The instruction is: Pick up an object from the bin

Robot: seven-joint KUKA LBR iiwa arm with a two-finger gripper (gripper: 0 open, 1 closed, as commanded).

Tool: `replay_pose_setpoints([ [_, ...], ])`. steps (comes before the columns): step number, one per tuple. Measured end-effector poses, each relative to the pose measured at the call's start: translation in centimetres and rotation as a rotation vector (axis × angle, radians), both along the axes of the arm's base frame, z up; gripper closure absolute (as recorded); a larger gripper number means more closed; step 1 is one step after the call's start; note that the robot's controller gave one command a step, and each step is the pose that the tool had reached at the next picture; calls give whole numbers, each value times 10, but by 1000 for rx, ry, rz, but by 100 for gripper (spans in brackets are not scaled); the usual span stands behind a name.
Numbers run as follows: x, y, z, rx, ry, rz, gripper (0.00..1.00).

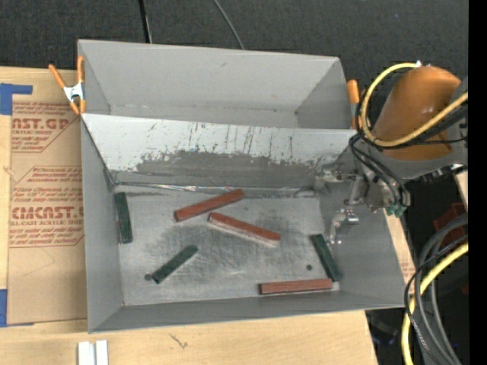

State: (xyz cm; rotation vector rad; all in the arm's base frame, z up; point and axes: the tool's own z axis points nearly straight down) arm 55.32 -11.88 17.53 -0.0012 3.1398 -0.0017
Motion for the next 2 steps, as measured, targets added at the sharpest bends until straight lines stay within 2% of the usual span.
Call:
replay_pose_setpoints([
  [1, 0, 0, 0, 0, 0, 0, 0],
  [2, 4, 28, -57, 1, -6, -44, 0],
])
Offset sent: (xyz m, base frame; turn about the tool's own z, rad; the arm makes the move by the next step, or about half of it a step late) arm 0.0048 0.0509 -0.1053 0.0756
